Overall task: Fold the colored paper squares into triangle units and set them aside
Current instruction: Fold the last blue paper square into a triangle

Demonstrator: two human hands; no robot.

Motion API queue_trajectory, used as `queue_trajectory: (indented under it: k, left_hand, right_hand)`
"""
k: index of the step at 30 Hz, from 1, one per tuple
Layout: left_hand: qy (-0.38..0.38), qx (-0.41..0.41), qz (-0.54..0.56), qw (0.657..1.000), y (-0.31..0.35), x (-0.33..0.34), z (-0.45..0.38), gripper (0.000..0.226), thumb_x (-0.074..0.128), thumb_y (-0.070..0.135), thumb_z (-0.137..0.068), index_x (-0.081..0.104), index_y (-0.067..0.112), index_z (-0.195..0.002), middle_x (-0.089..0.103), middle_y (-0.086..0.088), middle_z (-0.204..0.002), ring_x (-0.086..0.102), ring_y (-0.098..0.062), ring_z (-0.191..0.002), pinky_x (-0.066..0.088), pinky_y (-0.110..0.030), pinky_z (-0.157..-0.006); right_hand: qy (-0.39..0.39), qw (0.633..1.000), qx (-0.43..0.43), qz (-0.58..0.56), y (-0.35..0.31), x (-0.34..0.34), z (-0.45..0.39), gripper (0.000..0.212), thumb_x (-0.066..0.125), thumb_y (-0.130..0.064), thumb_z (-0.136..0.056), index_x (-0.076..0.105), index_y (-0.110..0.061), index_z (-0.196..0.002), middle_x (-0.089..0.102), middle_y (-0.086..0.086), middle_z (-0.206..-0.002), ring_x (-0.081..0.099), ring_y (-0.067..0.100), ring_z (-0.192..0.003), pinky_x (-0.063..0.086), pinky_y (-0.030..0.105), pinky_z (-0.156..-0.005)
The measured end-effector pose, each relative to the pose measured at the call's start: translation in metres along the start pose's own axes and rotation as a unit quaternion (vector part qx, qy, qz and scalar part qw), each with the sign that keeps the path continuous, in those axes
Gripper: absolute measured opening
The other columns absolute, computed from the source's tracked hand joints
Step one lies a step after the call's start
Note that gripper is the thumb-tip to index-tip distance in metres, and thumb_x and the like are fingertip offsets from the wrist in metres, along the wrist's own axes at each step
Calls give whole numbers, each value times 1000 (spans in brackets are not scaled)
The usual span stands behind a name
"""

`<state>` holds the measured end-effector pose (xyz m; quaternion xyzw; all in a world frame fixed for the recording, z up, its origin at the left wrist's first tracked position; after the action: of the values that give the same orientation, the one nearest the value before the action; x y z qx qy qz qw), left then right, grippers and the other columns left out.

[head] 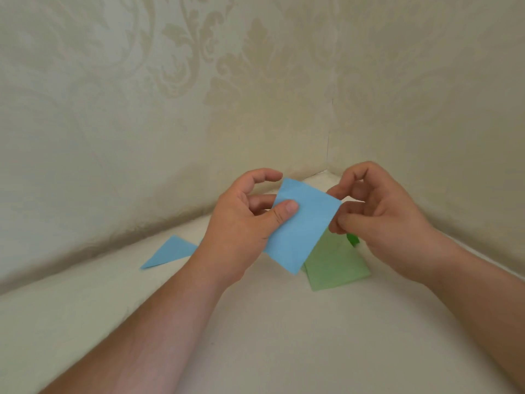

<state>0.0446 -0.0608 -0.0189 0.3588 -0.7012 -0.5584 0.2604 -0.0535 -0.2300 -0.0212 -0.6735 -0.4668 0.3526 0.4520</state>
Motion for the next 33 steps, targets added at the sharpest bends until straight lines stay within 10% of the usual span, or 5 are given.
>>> queue_trajectory:
  k: [4, 11, 17, 33]
  left_hand:
    - [-43, -48, -9, 998, -7, 5, 2, 34, 78, 13, -88, 57, 21, -114, 80, -9, -96, 75, -24, -80, 59, -36, -69]
    - [-31, -120, 28, 992, -24, 3, 0, 48, 76, 40, -79, 59, 21, -120, 76, -10, -99, 71, -23, -84, 54, -39, -77]
    - [-27, -155, 138, 978, -26, 3, -3, 55, 74, -3, -86, 54, 21, -132, 75, -21, -115, 74, -27, -96, 62, -37, -80]
    - [-18, -122, 106, 987, -19, 3, -1, 22, 71, 11, -93, 70, 14, -115, 78, -7, -95, 74, -18, -83, 59, -27, -71]
  right_hand:
    - [-66, 995, -35, 66, -7, 11, 4, 67, 69, 12, -89, 63, -47, -121, 69, -1, -106, 66, 30, -87, 55, 40, -79]
    - [-55, 980, -12, 190, 1, 14, 8, 55, 62, 15, -82, 79, -38, -81, 75, -10, -88, 71, 22, -82, 54, 36, -67]
    - [-9, 983, -30, 182, -1, 7, 7, 57, 66, 17, -79, 79, -39, -82, 75, -10, -91, 72, 19, -82, 56, 35, -70]
    - [-88, 980, -3, 181, -1, 20, 12, 51, 71, 9, -85, 82, -40, -89, 72, -16, -107, 73, 9, -92, 56, 22, -75]
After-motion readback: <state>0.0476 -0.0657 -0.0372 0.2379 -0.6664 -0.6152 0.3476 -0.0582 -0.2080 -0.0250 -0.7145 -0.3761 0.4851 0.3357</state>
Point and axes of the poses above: each hand's wrist, its own z-axis away from the middle knuckle, its own x-axis out of the palm, y = z × x, the point moved 7 cm from there along -z, towards the middle knuckle
